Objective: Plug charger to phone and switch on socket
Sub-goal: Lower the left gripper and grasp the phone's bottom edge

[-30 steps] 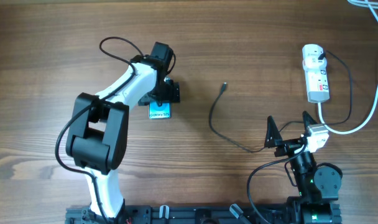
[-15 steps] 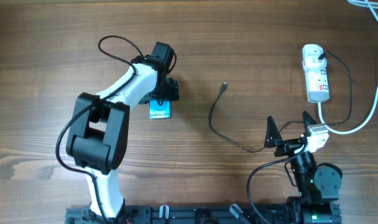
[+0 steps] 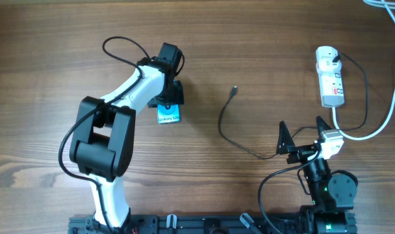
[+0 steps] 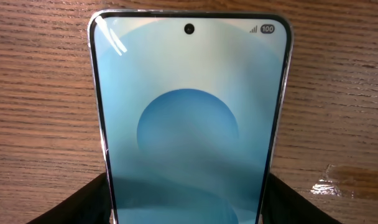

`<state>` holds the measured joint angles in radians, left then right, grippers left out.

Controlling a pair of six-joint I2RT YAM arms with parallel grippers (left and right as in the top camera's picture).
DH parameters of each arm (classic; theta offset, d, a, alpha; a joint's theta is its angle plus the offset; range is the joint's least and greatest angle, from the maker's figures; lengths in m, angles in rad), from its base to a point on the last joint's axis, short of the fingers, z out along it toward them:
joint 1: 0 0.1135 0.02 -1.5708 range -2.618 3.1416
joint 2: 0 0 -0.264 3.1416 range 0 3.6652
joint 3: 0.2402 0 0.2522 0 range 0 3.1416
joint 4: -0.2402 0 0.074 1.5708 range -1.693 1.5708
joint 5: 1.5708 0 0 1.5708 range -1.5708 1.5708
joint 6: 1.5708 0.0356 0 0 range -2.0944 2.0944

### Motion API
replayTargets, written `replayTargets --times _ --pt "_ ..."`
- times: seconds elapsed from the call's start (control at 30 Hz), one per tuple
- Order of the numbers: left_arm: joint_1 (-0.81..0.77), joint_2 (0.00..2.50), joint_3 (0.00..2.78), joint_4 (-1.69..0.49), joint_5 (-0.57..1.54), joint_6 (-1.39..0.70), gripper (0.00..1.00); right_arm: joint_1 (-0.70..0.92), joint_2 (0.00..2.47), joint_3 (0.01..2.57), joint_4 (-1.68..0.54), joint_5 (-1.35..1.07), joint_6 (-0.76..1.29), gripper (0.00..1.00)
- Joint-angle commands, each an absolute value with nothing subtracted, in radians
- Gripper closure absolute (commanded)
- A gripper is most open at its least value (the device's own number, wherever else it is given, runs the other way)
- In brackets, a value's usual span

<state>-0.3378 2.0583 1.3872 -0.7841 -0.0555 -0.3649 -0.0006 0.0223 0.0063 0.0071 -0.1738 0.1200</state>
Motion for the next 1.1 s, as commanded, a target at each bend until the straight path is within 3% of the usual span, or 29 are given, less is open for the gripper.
replayTargets --times 0.0,0.67,0.9,0.97,1.07 --pt "-0.337 2.128 1.400 -0.806 -0.050 -0.375 0.39 0.004 0.019 0.005 0.010 -0.154 0.133 0.00" --pt "-0.337 2.114 1.619 -0.987 -0.012 -0.376 0.38 0.004 0.019 0.005 0.010 -0.154 0.134 0.00" --pt "-0.337 2.114 1.622 -0.979 0.003 -0.376 0.49 0.004 0.019 0.005 0.010 -0.154 0.134 0.00" --pt "-0.335 2.113 1.626 -0.978 0.003 -0.376 0.57 0.004 0.019 0.005 0.010 -0.154 0.134 0.00" --pt "-0.331 2.113 1.641 -0.978 0.007 -0.379 0.80 0.004 0.019 0.005 0.010 -0.154 0.134 0.00"
